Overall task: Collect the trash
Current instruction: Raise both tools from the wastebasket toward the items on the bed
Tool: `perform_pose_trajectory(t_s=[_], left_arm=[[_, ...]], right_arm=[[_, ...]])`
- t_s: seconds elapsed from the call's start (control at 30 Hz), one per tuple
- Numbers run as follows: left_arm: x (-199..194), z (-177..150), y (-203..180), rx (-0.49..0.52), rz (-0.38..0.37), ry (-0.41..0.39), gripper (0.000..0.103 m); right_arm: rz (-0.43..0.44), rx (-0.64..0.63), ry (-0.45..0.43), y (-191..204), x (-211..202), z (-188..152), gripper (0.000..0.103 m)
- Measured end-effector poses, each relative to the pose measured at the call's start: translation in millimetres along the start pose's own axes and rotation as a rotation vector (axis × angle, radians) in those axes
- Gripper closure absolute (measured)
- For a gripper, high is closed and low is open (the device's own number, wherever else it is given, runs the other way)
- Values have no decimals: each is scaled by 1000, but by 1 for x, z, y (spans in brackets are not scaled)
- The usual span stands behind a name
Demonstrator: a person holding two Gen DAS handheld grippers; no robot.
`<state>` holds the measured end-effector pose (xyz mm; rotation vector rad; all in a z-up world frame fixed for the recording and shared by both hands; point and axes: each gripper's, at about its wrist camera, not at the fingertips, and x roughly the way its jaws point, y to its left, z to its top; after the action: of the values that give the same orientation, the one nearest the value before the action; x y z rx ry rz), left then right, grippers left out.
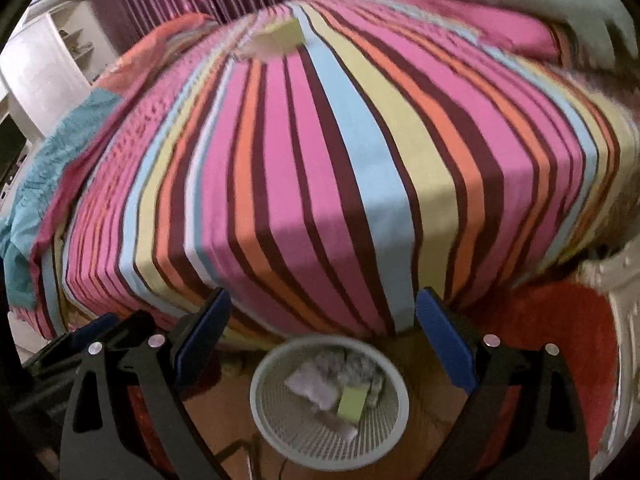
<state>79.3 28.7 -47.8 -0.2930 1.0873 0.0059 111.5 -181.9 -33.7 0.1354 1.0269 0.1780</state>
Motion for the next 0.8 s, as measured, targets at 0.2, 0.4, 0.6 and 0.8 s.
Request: perform_pose_trajectory(t_s=[0.2, 0.4, 0.6, 0.8], left_arm=[[-1, 34, 11, -29, 3, -51, 21], [0, 78, 18, -46, 18, -101, 21], [12, 116, 23, -47, 33, -110, 21], [35, 148, 29, -66, 38, -93, 21]], right_arm=[[-14, -39, -60, 9, 4, 23, 14], [-15, -50, -85, 20, 15, 43, 14], [-14, -42, -102, 27, 24, 68, 14], [-15, -58, -115, 37, 39, 94, 14]])
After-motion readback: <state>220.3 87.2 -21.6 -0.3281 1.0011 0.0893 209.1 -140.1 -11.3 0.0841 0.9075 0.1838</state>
